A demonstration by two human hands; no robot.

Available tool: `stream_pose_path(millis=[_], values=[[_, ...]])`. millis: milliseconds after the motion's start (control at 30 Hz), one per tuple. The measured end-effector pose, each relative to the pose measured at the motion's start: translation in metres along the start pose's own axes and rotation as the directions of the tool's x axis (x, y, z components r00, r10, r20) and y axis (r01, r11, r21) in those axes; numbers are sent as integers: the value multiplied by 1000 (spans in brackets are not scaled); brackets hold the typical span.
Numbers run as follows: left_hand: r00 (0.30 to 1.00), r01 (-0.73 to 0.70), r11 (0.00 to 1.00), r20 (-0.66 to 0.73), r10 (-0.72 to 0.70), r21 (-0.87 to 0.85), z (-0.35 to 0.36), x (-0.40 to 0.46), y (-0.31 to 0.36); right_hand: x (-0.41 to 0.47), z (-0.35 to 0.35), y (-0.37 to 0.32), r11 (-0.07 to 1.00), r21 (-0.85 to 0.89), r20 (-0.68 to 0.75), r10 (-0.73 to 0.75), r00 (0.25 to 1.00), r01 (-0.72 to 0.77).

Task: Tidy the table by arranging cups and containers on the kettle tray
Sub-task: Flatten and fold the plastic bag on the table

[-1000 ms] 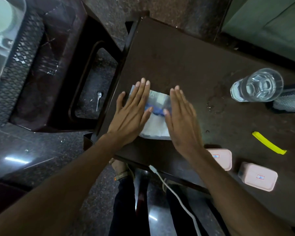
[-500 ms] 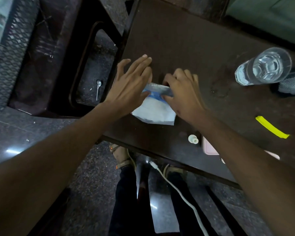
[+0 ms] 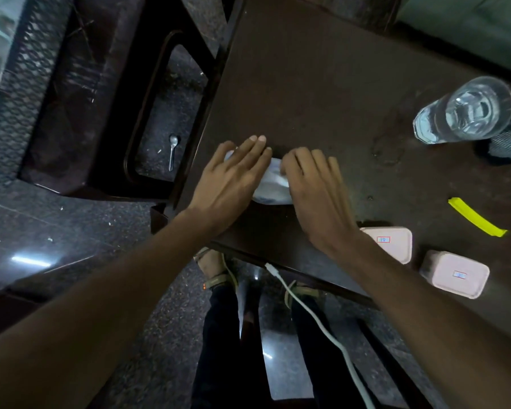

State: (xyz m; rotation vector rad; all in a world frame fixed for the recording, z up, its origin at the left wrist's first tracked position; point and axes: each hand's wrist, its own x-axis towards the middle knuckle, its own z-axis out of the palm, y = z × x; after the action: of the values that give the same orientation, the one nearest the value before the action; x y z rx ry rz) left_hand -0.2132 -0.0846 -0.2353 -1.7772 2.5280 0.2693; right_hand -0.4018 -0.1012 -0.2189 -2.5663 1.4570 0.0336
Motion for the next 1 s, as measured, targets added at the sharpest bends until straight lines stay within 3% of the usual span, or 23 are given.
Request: stream_pose_path(millis=[267, 533, 667, 733, 800, 900, 1000], values=[[998, 38, 999, -48, -39, -6, 31, -34, 9, -45, 31, 2, 997, 59, -23, -48, 999, 50], [999, 24, 999, 20, -25, 39, 35, -42, 13, -60, 25, -25, 999, 26, 207, 25, 978, -31], [998, 31, 996, -56, -36, -81, 13, -37, 9, -40, 4, -31, 984, 135, 12, 113, 994, -113], [978, 100, 980, -164, -129, -174, 5, -25, 2, -16, 3, -31, 975, 173, -75, 154, 985, -139], [935, 242, 940, -199, -292, -242, 3, -7, -7, 9, 7, -33, 966, 176, -51, 200, 979, -188], [915, 369, 907, -90, -393, -205, 15, 10, -6, 30, 26, -41, 950, 127, 46, 283, 958, -286], [916, 396, 909, -20, -402, -127, 33, 10, 0, 26, 42, -41, 948, 117, 19, 296, 955, -296]])
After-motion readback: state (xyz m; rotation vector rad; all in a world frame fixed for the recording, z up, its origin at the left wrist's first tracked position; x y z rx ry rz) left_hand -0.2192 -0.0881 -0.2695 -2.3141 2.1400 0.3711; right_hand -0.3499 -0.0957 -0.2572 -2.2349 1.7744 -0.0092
